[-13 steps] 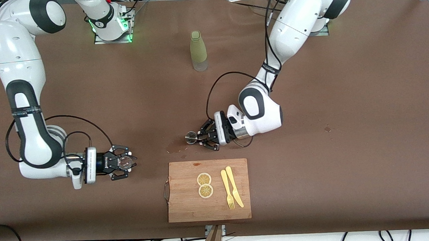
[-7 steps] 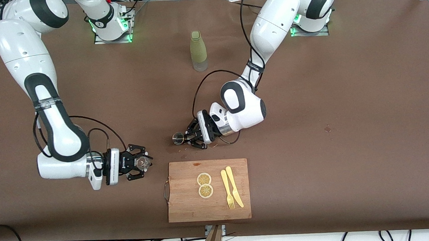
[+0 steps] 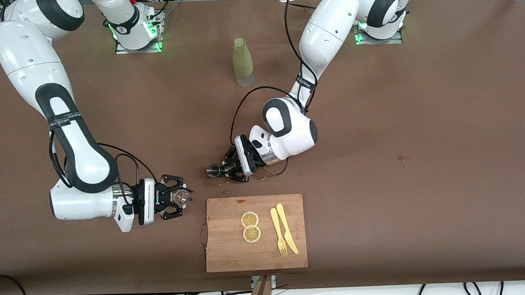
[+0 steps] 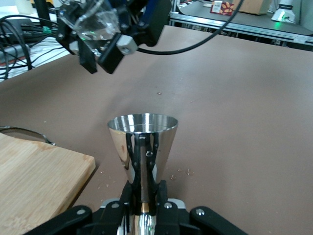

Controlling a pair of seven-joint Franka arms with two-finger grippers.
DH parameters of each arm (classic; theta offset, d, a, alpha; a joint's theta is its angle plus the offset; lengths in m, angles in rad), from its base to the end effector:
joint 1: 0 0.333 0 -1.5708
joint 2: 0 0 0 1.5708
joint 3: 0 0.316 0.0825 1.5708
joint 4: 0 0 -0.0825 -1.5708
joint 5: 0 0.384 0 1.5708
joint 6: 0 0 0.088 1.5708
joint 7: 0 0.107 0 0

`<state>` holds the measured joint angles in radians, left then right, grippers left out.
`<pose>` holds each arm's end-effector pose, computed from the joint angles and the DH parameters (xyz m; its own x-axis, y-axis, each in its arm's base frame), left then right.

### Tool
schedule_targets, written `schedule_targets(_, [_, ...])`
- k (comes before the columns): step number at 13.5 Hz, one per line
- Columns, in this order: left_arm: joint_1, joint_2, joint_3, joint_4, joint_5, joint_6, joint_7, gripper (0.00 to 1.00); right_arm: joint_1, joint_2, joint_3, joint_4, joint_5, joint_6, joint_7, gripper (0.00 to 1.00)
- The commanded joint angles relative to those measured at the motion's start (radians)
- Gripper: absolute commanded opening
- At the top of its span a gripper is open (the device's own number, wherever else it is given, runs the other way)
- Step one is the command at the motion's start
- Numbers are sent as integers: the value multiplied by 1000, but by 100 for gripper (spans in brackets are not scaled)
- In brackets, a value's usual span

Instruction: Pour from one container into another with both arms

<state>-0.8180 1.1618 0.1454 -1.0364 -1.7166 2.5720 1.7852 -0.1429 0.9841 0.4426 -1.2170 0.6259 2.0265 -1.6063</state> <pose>0.6030 -0.5162 0.1486 0.2487 -0.4446 0.8605 -0.9469 -0.2985 0.1194 0.7355 0.1622 0.2237 0.2200 0.6173 0.7553 0.9677 -0.0405 -0.2487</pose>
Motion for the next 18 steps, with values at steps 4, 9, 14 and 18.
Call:
schedule_targets(4, [-43,68,66,113,-41,28,-107,0,-12,-7,48,2,-109,-49,25,26])
schedule_targets(9, [-46,68,77,116,-41,42,-142,0,-10,-4,87,2,-195,-54,63,26])
schedule_targets(14, [-50,76,79,116,-41,54,-142,0,-10,-5,99,4,-259,-78,103,26])
schedule_targets(18, [-52,87,79,119,-41,60,-142,0,-9,-4,137,4,-349,-80,149,26])
